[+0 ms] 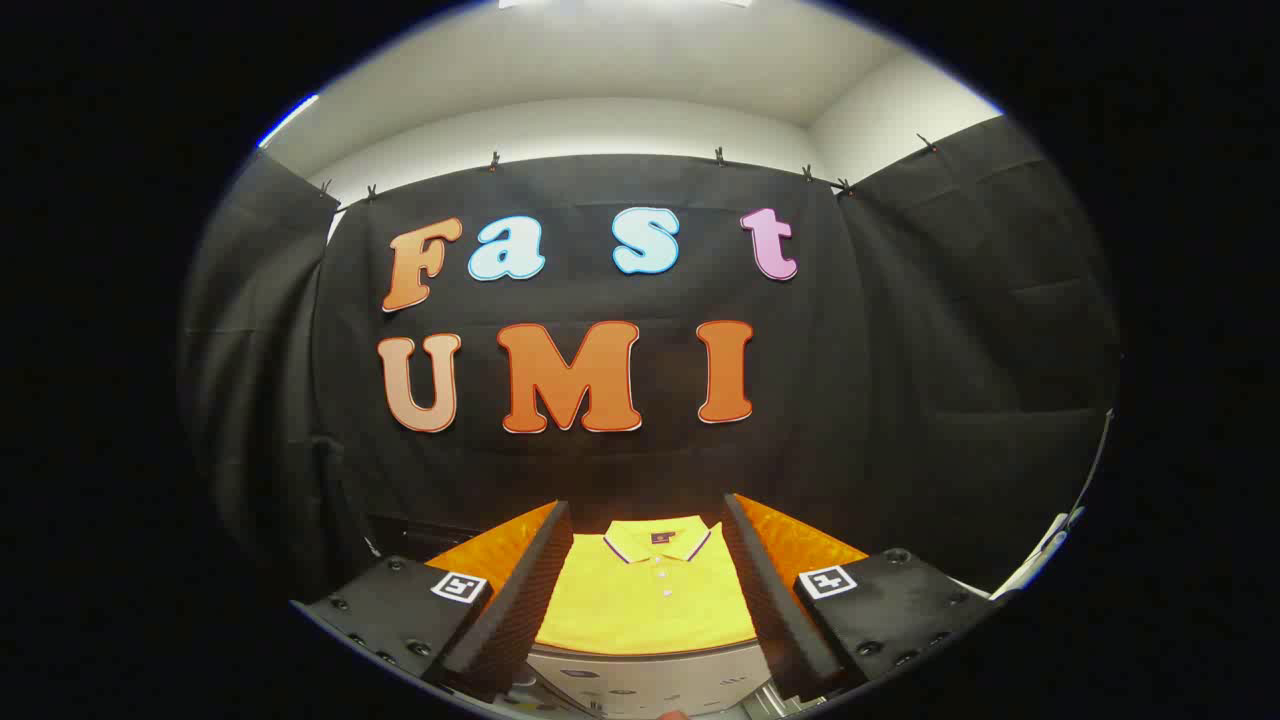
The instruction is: Put the clothes into the washing machine and then close the washing machine lid.
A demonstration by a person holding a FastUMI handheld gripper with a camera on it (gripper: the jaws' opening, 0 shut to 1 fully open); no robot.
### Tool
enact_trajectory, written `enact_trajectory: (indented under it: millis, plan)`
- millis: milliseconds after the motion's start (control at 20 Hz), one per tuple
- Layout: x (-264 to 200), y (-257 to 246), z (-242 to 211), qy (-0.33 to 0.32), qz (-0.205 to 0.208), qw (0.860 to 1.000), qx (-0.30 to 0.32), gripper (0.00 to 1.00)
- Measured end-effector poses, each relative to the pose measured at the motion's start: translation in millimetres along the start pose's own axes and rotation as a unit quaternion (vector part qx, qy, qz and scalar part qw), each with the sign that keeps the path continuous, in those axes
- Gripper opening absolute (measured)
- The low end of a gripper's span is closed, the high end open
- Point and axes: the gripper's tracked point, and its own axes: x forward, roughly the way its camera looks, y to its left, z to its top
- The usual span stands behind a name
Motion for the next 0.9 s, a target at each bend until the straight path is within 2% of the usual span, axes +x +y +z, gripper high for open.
enact_trajectory:
  millis: [900]
  plan:
    - [3.1,-4.9,11.1,-0.007,0.015,1.000,-0.023,0.97]
